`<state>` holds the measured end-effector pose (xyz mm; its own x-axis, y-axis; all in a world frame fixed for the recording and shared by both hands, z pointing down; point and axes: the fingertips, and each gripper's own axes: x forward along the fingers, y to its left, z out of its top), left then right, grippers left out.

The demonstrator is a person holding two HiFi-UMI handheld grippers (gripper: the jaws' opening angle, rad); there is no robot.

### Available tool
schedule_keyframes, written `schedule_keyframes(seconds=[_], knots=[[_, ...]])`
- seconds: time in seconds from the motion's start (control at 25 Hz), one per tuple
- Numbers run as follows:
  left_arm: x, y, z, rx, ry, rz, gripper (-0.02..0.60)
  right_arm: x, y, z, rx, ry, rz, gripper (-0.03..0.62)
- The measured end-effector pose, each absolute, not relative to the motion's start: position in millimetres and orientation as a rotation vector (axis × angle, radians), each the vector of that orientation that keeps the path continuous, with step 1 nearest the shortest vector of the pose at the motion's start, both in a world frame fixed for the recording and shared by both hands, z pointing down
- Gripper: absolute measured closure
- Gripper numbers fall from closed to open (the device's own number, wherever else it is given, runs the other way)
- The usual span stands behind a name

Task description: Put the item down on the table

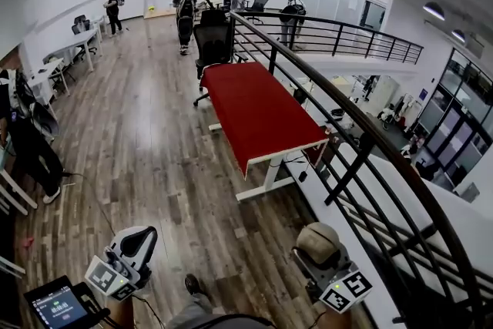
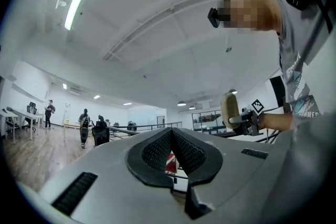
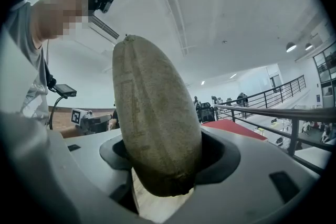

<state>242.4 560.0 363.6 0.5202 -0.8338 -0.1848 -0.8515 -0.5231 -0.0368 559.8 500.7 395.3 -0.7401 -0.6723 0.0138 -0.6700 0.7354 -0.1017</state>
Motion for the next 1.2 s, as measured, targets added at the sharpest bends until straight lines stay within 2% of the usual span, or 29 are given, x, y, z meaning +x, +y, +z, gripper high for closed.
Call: schedule_keyframes(seconds=[0.28,0.52,0.68,0.88,1.2], knots=[[125,392,370,-2.662,1.430,0.189,0.580,454,354,378,-1.193,2.859,-0.128,0.313],[129,390,360,-2.659,1.360,0.180,0.580,453,356,376,-1.222,2.822,-0.092,0.312],[106,338,307,-2.669,1.239,0.275,0.580,403,307,379,-1.248,2.812,-0.101,0.313],[13,273,372,-2.677,1.350,0.196,0.580,352,245,379,-1.293,2.796,-0.088,0.313],[-20,211,389,-2.701,1.380,0.217,0.580,307,179,393,-1.253,2.852,-0.112,0.312]])
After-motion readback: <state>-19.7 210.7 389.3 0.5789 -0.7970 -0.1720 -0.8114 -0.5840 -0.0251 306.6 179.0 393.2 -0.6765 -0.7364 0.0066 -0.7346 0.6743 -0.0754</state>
